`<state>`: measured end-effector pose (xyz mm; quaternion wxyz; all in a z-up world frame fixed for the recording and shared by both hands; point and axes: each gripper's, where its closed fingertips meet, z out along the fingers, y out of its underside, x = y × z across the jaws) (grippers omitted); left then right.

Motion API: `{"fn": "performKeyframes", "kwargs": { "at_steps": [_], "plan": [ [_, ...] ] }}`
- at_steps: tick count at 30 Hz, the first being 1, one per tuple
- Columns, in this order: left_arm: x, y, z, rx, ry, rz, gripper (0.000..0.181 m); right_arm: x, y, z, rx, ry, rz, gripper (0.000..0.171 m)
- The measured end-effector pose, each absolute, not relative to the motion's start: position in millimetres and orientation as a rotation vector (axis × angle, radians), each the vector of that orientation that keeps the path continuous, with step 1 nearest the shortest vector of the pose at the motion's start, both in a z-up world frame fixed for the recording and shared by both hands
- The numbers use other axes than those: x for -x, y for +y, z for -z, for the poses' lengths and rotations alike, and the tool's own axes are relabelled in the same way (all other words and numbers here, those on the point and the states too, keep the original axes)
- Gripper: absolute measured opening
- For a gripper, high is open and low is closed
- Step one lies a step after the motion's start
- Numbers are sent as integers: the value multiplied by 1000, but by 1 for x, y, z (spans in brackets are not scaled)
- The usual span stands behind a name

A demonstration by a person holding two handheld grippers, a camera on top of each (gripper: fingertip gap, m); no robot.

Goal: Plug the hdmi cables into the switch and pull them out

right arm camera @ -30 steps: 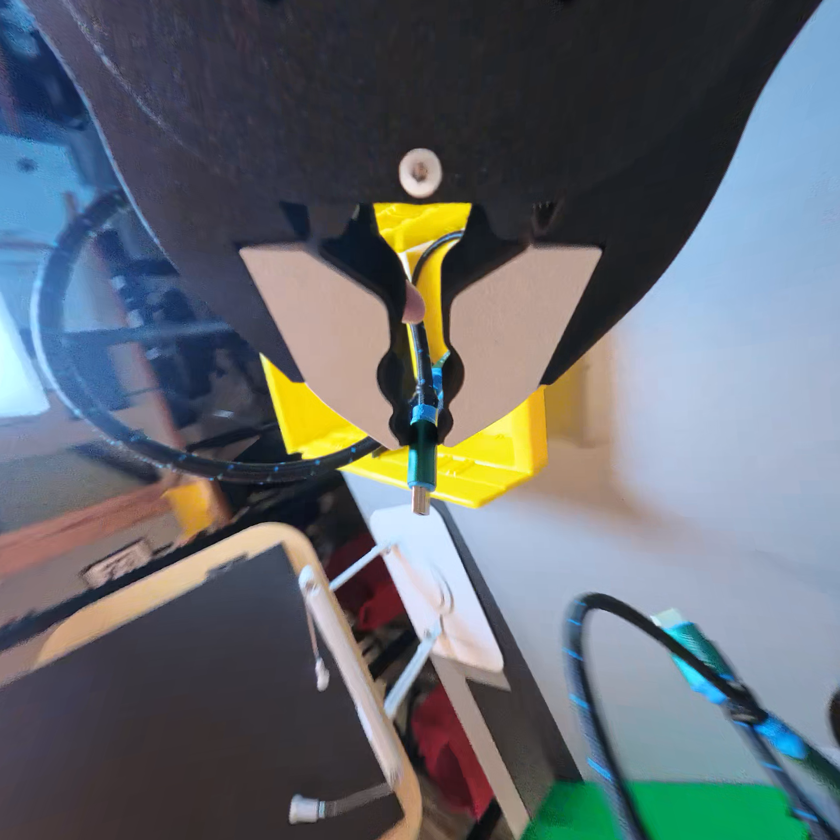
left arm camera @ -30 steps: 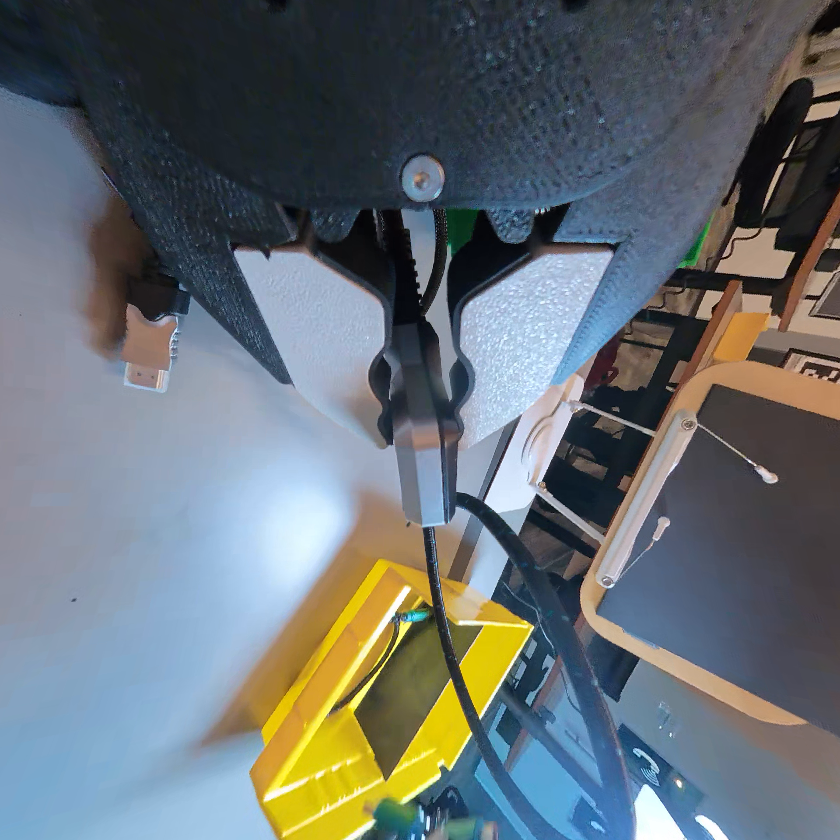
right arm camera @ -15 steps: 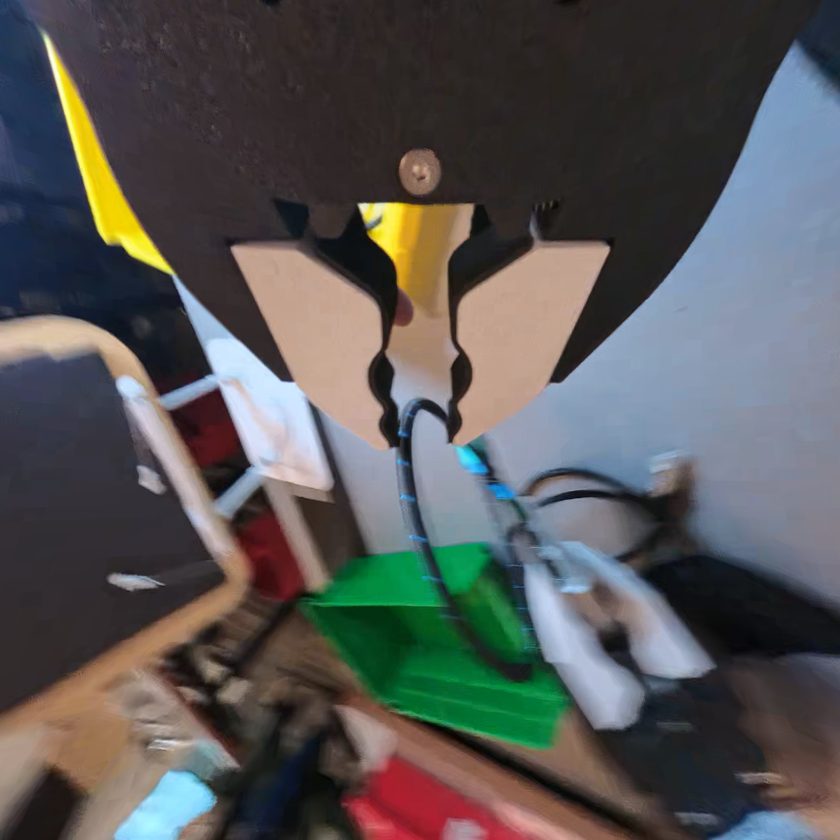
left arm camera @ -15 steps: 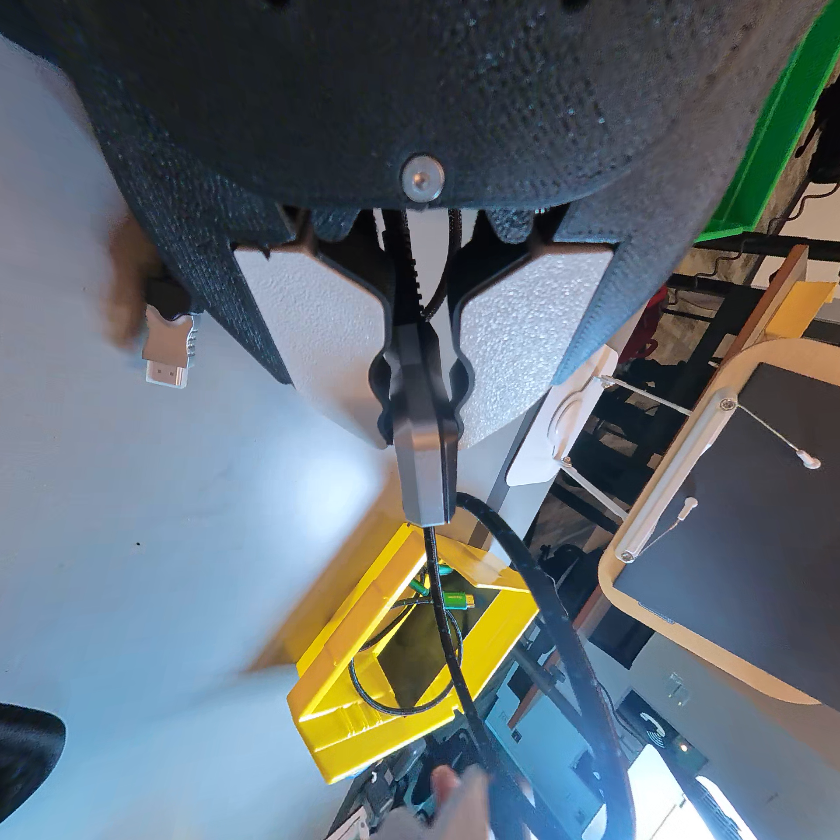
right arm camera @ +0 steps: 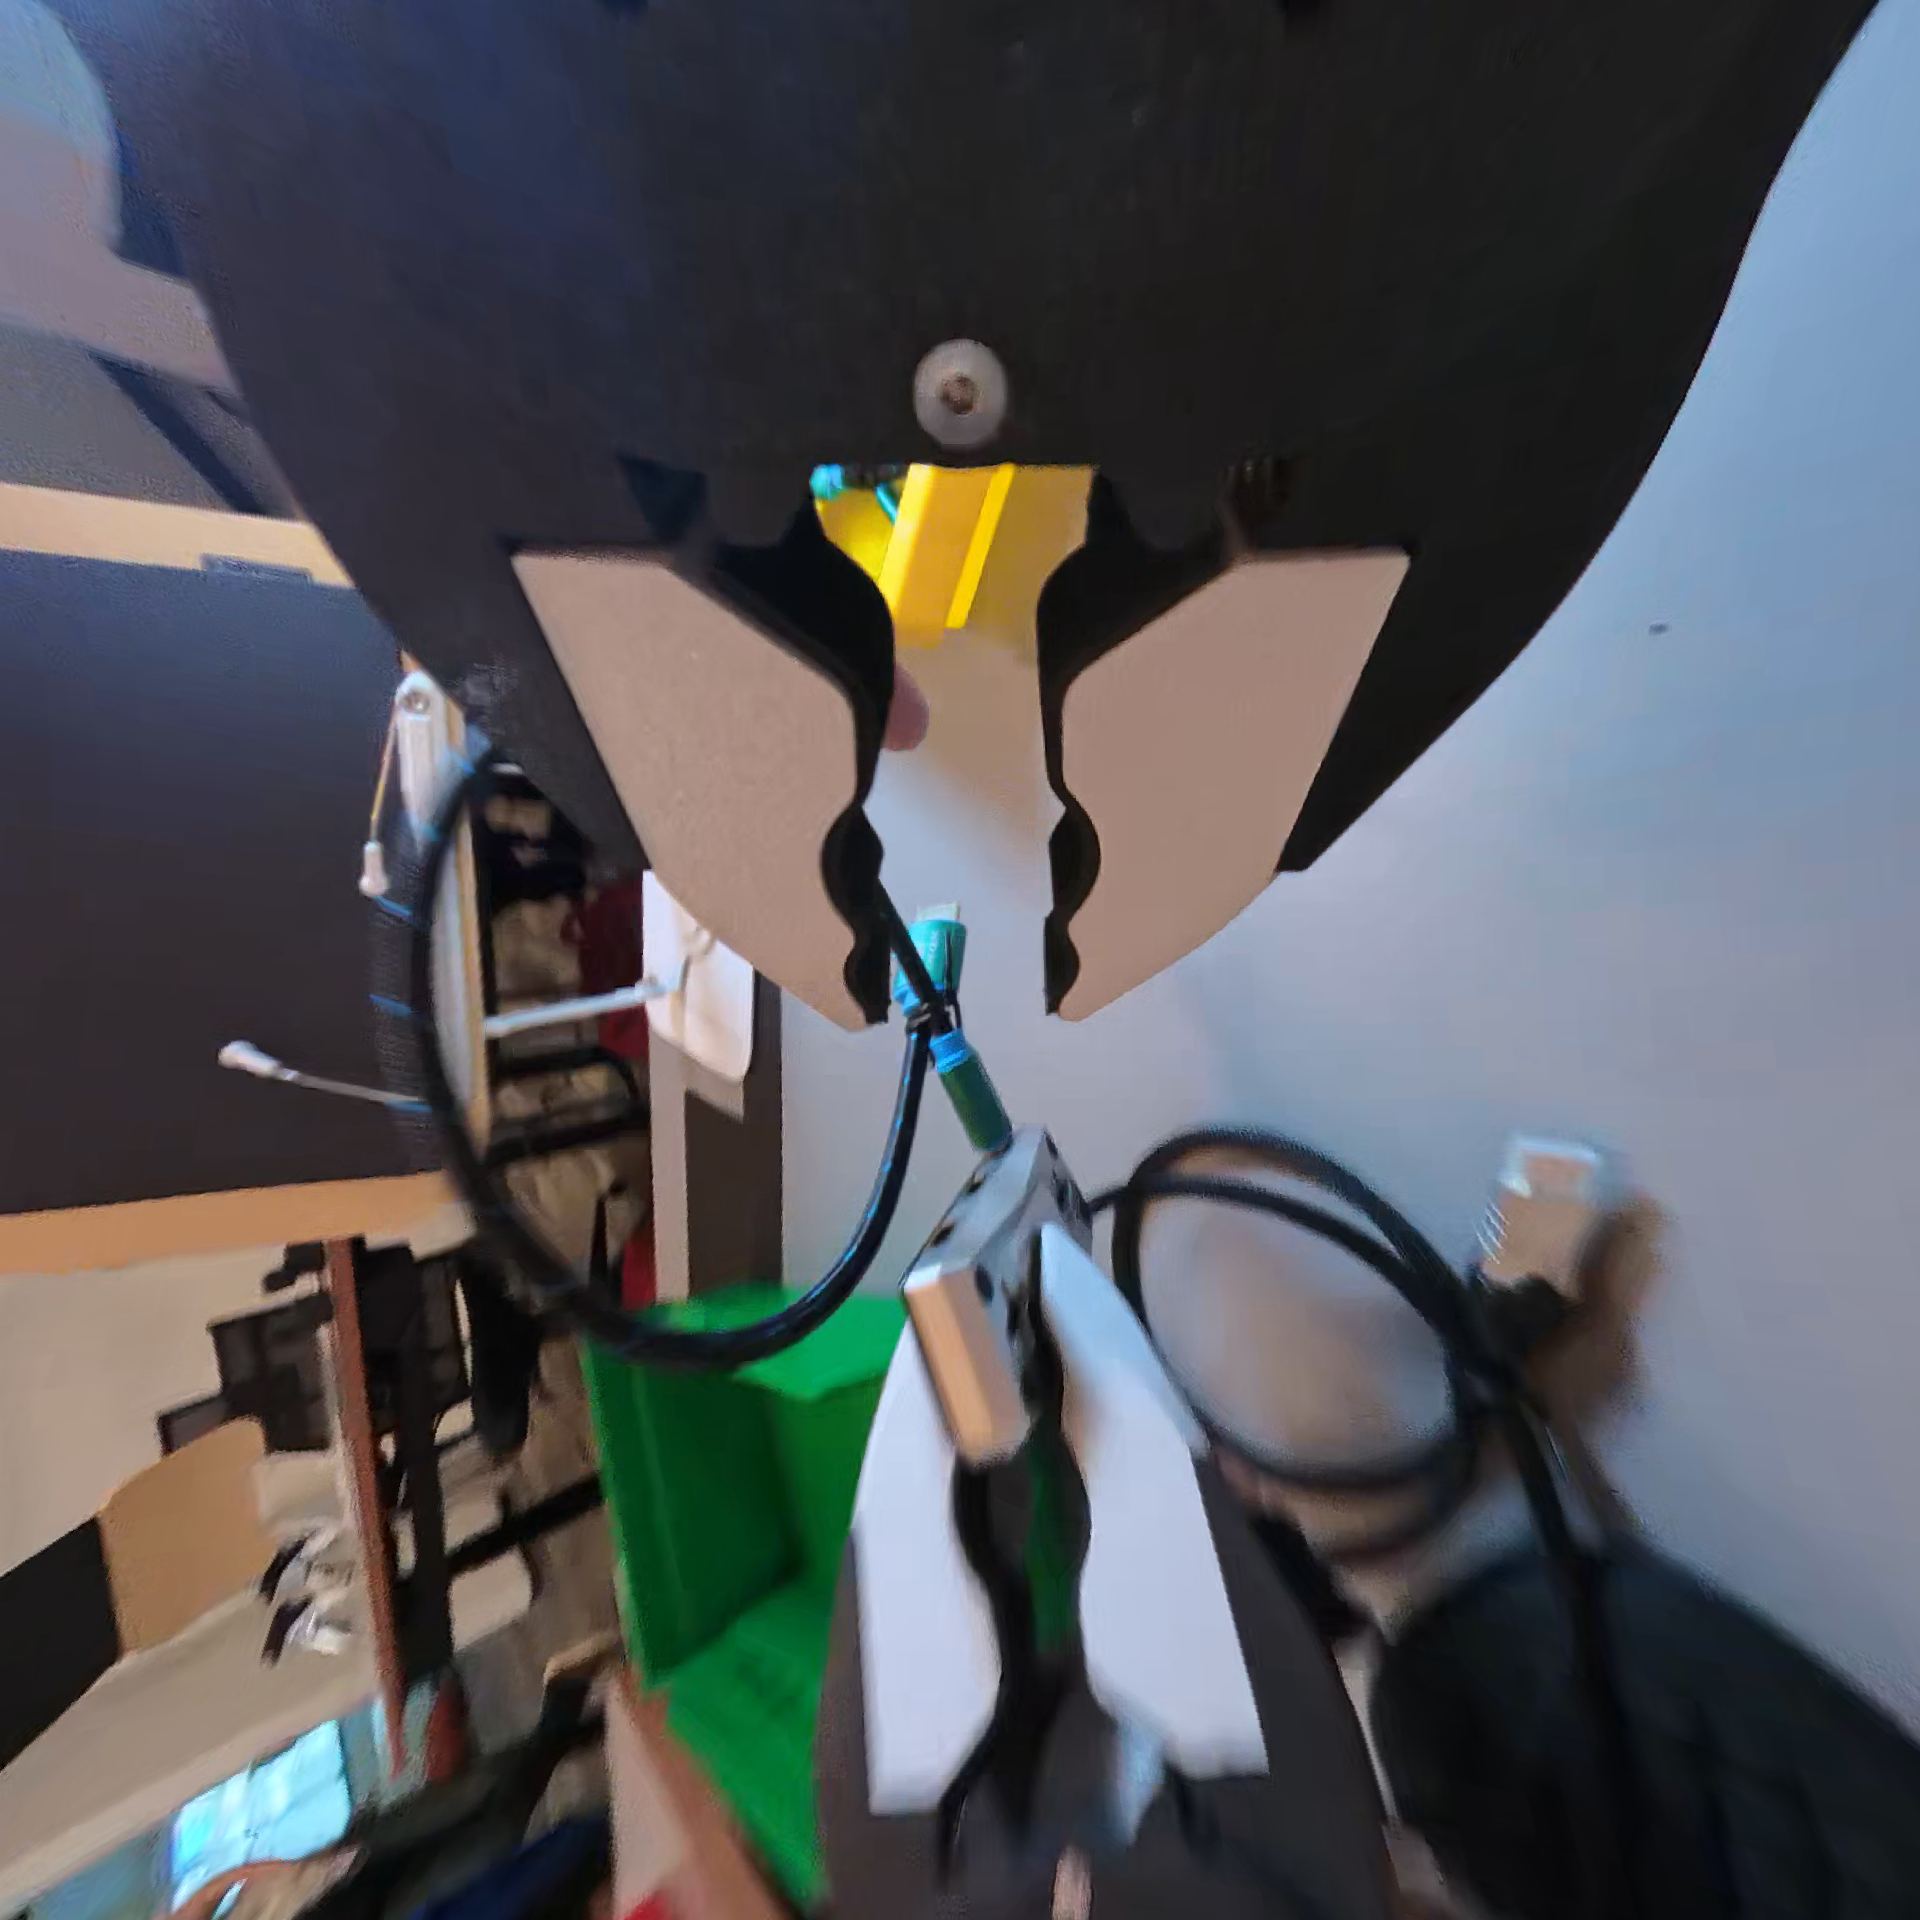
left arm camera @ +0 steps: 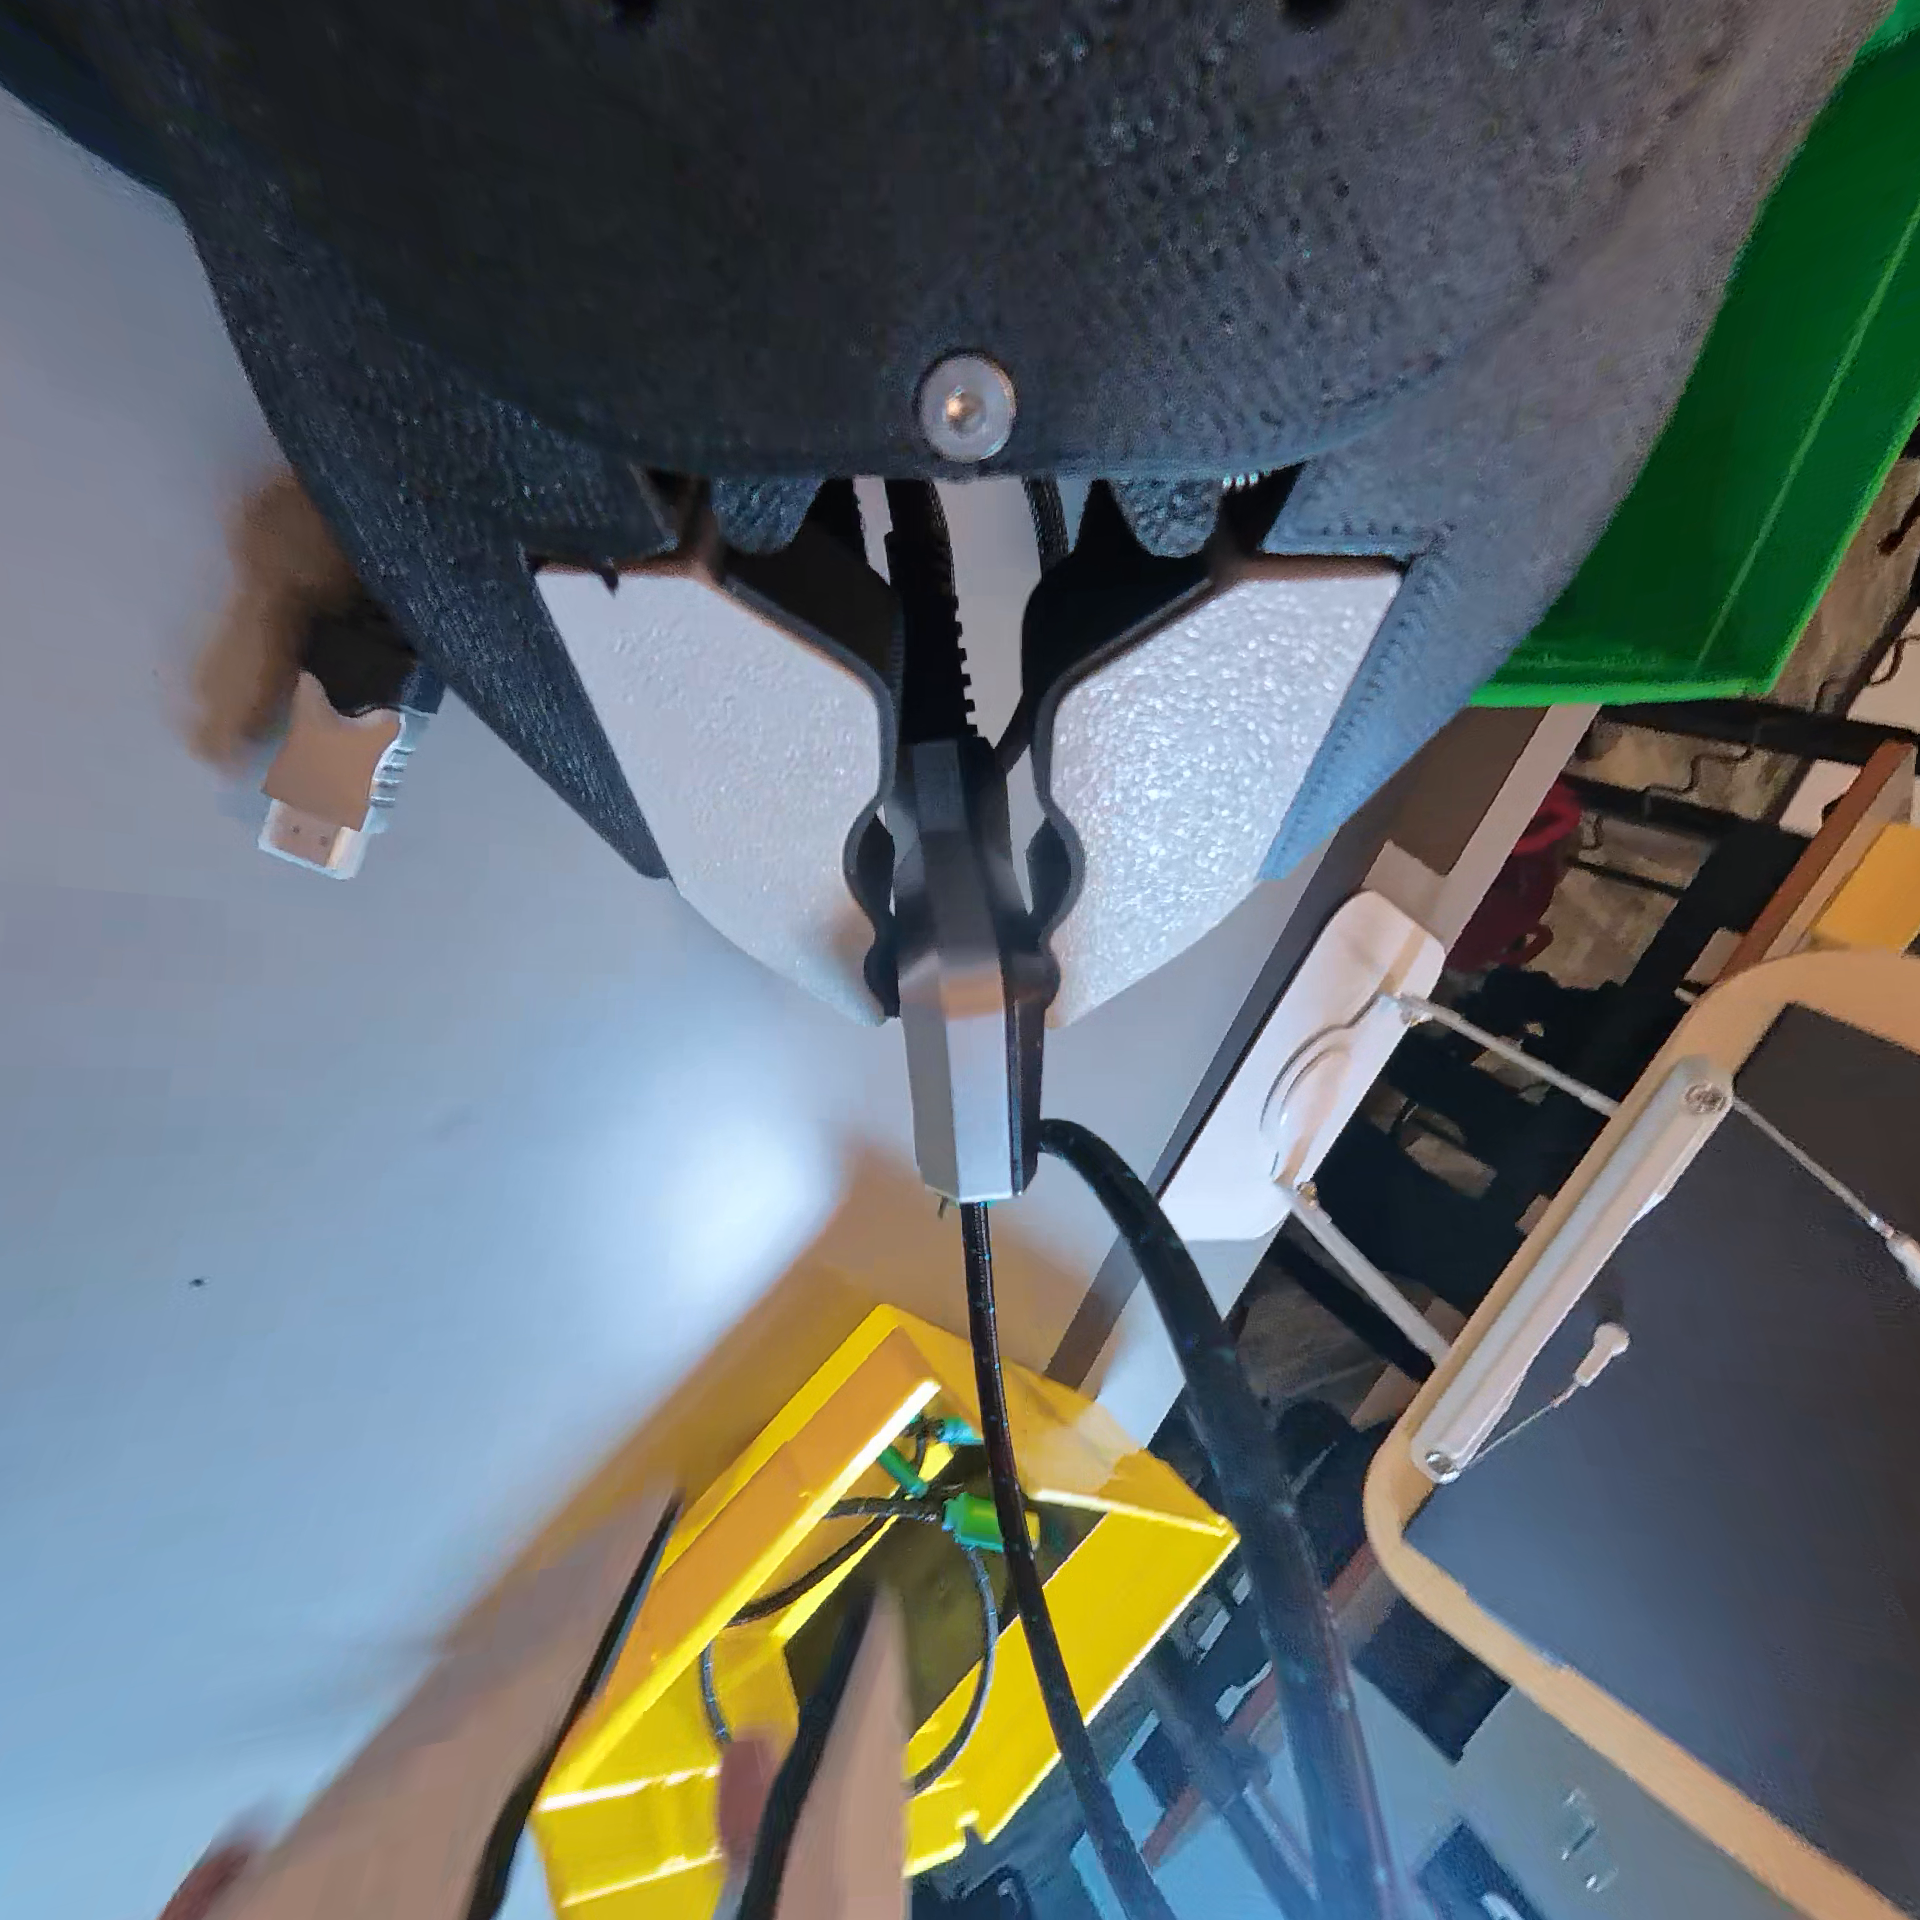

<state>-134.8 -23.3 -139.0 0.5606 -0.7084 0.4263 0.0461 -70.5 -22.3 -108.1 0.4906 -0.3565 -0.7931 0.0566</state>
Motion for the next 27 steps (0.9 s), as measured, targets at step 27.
{"fn": "performKeyframes", "kwargs": {
  "at_steps": [27],
  "plan": [
    [109,-25,162,1627,1155,-170,25,64,21,165,1057,-2009,91,12]
  ]
}}
